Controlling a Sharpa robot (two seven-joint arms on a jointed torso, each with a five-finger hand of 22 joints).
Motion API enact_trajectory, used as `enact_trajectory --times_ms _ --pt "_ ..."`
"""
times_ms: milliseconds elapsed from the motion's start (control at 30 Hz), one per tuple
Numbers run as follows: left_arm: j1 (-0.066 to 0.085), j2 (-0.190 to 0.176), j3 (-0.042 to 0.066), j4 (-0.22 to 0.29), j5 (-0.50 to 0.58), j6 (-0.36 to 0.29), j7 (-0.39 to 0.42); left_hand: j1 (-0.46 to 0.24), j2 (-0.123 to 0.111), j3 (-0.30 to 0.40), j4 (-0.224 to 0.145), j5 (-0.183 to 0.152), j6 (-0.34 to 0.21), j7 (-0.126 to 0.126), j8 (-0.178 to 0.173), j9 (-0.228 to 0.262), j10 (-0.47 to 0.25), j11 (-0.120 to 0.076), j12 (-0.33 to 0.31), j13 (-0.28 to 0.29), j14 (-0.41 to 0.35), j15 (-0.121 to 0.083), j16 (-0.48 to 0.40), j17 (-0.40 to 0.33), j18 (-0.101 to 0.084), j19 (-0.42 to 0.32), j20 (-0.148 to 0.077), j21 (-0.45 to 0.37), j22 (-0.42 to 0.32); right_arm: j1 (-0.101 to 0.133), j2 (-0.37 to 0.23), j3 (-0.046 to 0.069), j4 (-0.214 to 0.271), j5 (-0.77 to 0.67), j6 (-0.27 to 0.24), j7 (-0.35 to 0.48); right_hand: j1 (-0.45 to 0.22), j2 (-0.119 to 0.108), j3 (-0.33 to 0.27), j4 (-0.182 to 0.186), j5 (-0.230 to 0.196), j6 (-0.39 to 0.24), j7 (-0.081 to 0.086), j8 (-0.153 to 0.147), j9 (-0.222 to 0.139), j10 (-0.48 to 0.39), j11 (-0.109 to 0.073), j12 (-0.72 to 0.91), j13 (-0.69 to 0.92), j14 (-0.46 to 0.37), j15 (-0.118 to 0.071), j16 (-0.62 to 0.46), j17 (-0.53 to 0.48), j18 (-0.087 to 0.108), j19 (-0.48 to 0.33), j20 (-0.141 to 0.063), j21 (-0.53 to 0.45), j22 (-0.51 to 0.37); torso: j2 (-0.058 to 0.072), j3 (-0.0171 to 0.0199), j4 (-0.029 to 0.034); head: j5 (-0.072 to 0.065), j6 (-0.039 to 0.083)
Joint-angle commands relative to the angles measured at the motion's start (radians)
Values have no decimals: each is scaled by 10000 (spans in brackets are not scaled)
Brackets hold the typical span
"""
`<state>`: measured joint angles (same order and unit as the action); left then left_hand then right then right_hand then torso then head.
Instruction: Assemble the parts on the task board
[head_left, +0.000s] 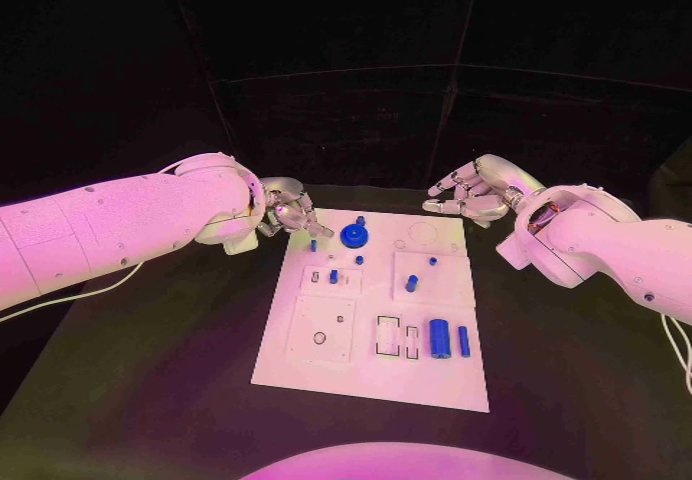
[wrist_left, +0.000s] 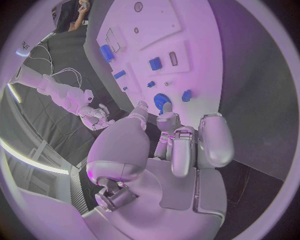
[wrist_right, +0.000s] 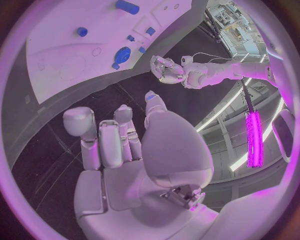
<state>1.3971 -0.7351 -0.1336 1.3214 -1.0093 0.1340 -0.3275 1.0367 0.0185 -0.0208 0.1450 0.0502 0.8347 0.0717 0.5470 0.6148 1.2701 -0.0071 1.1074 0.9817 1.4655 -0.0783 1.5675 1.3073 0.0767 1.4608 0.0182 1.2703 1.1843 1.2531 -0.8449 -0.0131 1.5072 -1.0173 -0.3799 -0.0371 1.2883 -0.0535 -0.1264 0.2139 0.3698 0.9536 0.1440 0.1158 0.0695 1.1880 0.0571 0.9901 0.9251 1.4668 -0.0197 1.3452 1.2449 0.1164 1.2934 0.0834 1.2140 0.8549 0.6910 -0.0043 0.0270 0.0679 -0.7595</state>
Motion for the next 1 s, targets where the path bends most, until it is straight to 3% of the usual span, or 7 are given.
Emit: enact_trajectory --times_ms 33,267,467,1000 --pt "56 263 2 -472 -221 1435 34 2 138 -110 10 -25 69 23 -87 -63 -26 42 -15 3 1053 68 33 2635 22 6 91 -19 34 17 27 8 -12 38 -6 106 -4 124 -36 -6 57 -49 3 50 -3 -93 -1 -43 -12 339 -23 -45 -2 125 -65 -11 -49 -8 20 -5 -26 22 57" --pt "83 1095 -12 -1808 -542 2063 25 -39 225 -232 105 -25 177 15 -128 -156 6 39 39 43 1053 71 33 2635 22 26 118 12 83 17 63 8 -30 39 6 111 -2 127 -37 -4 60 -50 3 50 -3 -87 -1 -33 -2 339 -23 -48 -5 124 -63 -11 -48 -5 26 -12 -10 45 123" --pt "6 1547 -32 -2613 -752 2114 23 -55 282 -315 166 -25 272 -1 -128 -202 34 28 86 82 1053 65 33 2635 19 43 126 42 127 16 78 8 -33 39 13 115 -2 127 -37 -4 60 -50 3 50 -3 -87 -1 -33 -2 339 -23 -48 -5 124 -63 -11 -48 -5 18 -2 -10 46 117" --pt "-127 2055 -38 -3337 -951 2367 0 -60 349 -626 310 -27 633 -113 43 -220 146 -62 247 220 1053 0 33 2635 -9 110 94 179 316 15 134 8 -62 39 36 127 8 141 -36 -2 73 -53 2 51 -4 -92 -2 -39 -12 340 -24 -48 -3 122 -58 -11 -46 1 12 5 -7 81 73"
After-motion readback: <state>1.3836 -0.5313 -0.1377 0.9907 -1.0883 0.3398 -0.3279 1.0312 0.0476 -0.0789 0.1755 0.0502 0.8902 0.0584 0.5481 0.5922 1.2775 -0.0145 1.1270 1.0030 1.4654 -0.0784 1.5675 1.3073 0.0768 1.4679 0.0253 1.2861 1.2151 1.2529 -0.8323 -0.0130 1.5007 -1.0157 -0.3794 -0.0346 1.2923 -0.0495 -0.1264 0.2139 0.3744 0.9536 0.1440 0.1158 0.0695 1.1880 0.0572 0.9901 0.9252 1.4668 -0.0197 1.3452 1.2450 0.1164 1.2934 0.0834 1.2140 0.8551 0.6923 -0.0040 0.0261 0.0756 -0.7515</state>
